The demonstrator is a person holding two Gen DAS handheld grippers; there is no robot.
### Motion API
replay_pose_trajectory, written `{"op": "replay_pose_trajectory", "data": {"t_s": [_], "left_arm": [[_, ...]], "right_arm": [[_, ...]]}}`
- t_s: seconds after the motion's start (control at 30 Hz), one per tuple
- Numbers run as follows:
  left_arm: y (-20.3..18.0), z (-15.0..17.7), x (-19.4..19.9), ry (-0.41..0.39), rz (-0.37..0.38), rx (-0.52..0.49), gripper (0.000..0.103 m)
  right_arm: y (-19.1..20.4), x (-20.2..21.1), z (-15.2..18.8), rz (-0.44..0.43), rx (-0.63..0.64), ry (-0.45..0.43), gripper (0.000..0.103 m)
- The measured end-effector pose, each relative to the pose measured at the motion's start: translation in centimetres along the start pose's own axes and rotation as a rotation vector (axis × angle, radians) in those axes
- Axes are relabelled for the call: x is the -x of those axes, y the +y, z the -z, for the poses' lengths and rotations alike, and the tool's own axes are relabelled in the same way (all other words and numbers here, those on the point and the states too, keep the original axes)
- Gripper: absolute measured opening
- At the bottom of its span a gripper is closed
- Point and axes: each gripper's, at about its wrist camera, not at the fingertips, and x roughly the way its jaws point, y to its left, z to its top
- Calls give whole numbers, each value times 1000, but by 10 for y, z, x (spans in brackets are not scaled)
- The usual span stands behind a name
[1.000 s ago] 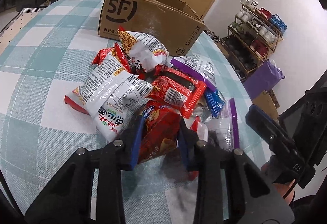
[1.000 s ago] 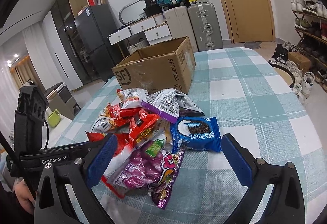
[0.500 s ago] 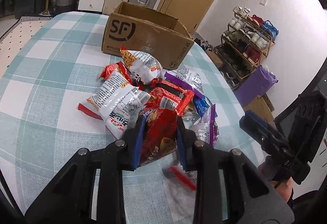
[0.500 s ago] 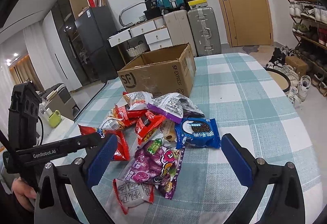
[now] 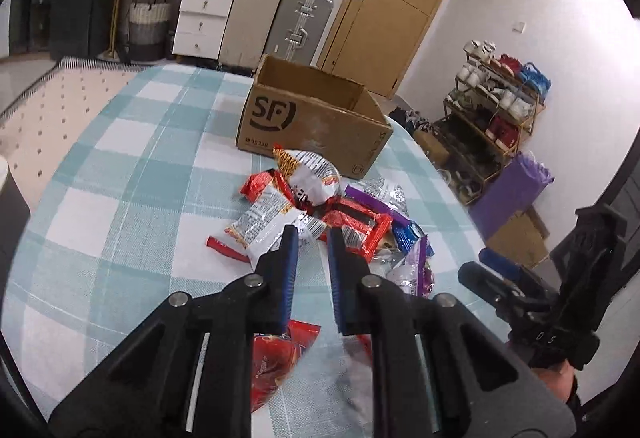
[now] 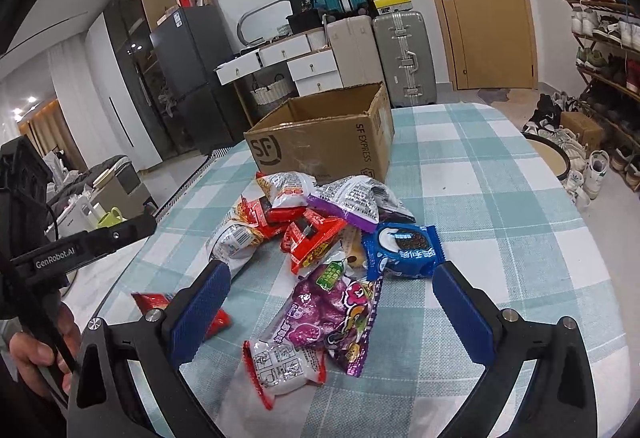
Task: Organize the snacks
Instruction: 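Lower the left gripper onto the red chip bag and close it, then lift the red chip bag with the left gripper while the right gripper grasps the purple candy bag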
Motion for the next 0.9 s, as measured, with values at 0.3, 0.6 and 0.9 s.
{"op": "replay_pose_trajectory", "data": {"t_s": [0.3, 0.6, 0.9], "left_arm": [[37, 18, 14, 58, 18, 58, 52], [34, 56, 2, 164, 38, 14, 79], [29, 67, -36, 233, 7, 6, 79]], "right_arm": [[-2, -3, 8, -15, -5, 1, 103], [-5, -11, 13, -24, -13, 17, 103], [1, -10, 18, -13, 27, 16, 103]]}}
